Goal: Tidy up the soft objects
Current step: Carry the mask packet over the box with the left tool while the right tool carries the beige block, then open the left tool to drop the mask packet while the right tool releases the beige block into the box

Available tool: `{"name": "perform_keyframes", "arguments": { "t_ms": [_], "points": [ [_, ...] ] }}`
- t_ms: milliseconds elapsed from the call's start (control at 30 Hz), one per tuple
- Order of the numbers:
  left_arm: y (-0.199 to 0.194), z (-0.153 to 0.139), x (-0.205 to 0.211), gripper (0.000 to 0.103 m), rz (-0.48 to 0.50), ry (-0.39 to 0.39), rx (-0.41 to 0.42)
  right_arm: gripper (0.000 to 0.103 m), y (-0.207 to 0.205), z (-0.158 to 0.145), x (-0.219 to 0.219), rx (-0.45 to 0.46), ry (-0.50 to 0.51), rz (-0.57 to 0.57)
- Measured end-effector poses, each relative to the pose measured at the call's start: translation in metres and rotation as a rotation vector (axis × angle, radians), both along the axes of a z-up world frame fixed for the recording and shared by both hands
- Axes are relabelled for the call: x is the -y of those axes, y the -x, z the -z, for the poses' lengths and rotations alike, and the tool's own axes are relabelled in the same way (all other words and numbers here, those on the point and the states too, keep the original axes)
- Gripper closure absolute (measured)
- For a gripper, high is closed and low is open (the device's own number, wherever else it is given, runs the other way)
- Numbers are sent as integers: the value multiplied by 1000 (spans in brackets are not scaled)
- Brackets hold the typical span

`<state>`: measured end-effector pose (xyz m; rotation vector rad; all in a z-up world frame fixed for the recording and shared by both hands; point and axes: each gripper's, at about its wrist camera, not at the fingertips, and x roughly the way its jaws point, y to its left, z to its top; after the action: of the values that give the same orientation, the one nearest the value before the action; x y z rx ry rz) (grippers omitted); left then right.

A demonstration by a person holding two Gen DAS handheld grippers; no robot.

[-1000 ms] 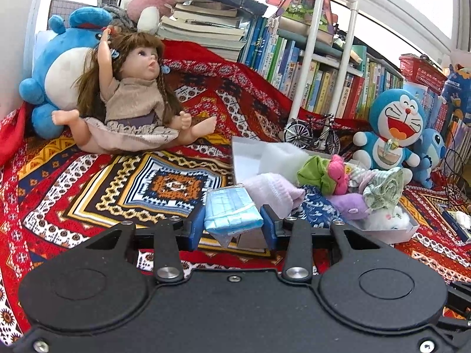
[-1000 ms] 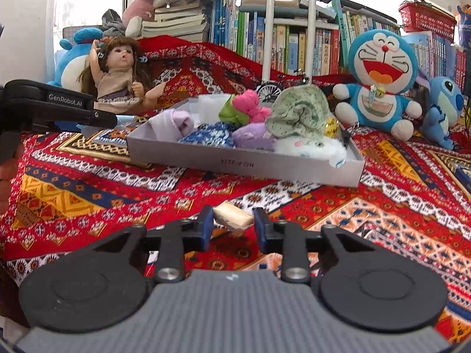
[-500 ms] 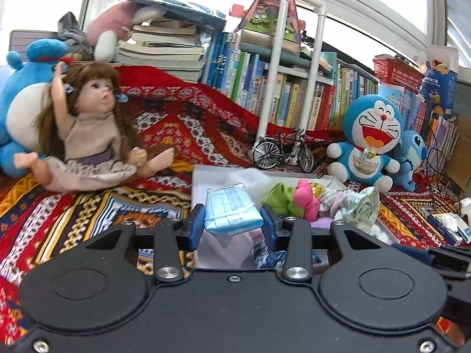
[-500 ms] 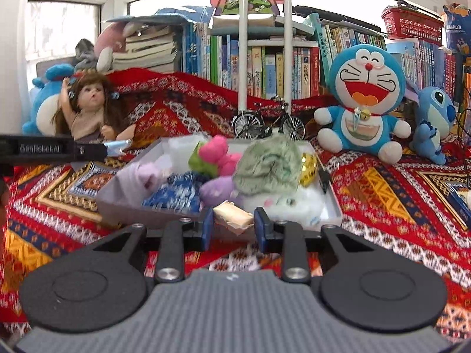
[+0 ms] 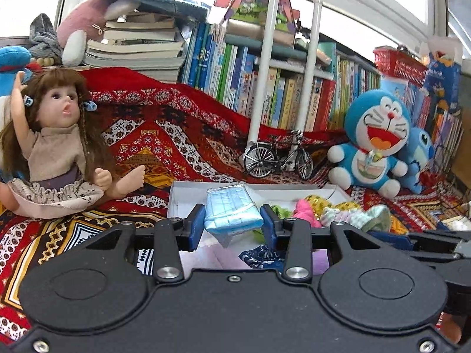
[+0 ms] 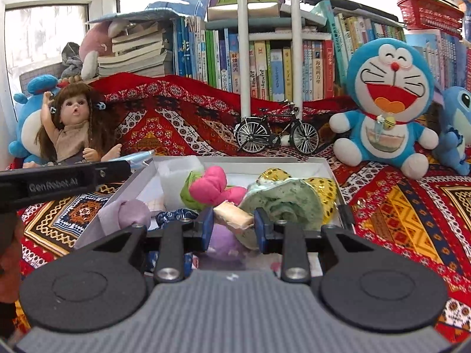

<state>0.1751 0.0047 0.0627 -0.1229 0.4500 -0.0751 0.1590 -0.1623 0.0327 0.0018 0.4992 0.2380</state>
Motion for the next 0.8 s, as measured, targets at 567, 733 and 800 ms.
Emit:
{"name": "perform_keyframes", "arguments": {
  "t_ms": [567,733,800],
  "points": [
    [-24,28,13,64,-10,-64,-63,68,-29,23,-3,-63,-6,18],
    [-26,30,13,64,-9,-66,-67,68,-32,23,-4,-63,-1,17],
    [-27,31,14,64,-10,-68,-70,68,-33,24,-3,-66,-5,19]
  ]
}}
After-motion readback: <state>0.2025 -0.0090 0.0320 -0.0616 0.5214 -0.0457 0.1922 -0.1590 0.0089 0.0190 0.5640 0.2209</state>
